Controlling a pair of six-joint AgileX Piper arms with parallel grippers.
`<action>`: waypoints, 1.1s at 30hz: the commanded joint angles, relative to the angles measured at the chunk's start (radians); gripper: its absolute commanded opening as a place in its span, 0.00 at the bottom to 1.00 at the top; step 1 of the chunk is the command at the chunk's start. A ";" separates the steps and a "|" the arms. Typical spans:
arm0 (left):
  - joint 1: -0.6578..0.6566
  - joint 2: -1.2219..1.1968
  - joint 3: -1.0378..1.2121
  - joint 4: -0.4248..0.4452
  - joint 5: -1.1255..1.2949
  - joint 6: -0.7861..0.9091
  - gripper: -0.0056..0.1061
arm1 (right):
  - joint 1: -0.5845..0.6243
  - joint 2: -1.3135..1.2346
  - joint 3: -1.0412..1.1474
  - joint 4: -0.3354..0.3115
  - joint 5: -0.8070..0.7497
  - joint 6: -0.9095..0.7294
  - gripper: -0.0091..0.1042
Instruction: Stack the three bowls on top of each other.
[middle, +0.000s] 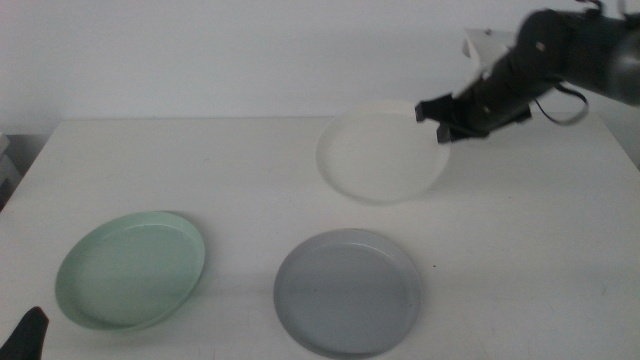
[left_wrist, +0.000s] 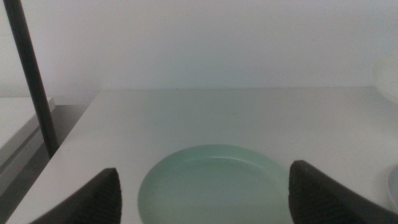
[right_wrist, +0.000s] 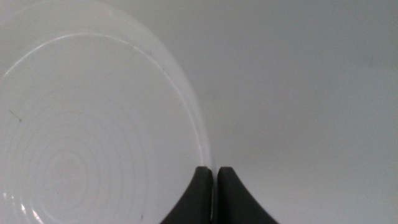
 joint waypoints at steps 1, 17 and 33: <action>0.002 -0.014 -0.005 -0.003 -0.071 -0.007 0.86 | 0.021 -0.189 0.147 0.048 -0.134 -0.013 0.07; 0.002 -0.014 -0.005 -0.003 -0.071 -0.007 0.86 | 0.241 -0.355 0.569 0.128 -0.286 -0.008 0.07; 0.002 -0.014 -0.005 -0.003 -0.071 -0.007 0.86 | 0.241 -0.245 0.569 0.123 -0.282 -0.013 0.07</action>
